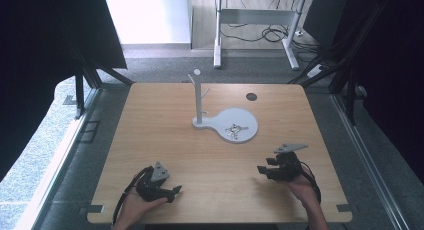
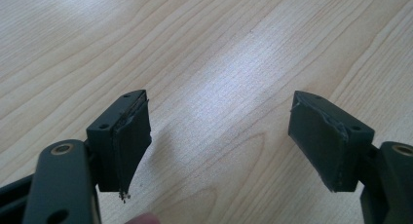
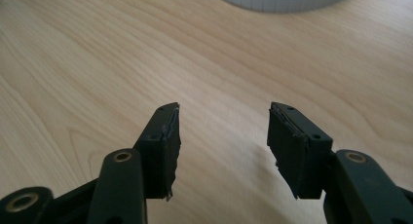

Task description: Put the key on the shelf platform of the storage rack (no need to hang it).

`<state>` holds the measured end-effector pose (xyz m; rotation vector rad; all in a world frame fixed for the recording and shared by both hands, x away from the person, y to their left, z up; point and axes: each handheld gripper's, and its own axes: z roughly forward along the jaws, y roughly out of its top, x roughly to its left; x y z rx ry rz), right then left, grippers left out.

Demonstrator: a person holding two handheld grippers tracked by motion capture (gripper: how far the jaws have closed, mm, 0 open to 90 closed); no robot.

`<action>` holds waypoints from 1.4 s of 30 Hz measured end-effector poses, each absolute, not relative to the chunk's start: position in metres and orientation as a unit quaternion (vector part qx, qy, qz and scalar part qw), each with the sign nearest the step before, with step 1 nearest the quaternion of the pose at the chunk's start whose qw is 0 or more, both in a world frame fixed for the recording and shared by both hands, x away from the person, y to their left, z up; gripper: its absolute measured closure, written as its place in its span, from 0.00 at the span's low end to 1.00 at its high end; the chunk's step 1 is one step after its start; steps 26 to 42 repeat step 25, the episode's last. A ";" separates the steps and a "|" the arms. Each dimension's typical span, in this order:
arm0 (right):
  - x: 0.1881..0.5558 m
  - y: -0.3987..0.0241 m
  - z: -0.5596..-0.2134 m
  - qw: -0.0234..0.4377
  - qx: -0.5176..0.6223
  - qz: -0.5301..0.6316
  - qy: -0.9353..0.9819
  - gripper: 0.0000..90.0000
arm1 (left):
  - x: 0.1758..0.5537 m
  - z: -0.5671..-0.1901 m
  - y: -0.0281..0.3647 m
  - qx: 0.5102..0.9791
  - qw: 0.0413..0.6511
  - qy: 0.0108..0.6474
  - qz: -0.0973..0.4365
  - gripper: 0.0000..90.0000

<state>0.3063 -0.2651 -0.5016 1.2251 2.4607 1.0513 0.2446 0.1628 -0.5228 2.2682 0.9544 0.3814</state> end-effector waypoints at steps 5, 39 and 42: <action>0.289 -0.279 -0.511 0.107 0.418 0.362 0.826 0.52 | 0.245 -0.523 0.164 0.861 0.322 0.365 0.146 0.26; 0.283 -0.296 -0.521 0.125 0.429 0.384 0.808 0.50 | 0.244 -0.521 0.161 0.863 0.326 0.360 0.143 0.26; 0.283 -0.296 -0.521 0.125 0.429 0.384 0.808 0.50 | 0.244 -0.521 0.161 0.863 0.326 0.360 0.143 0.26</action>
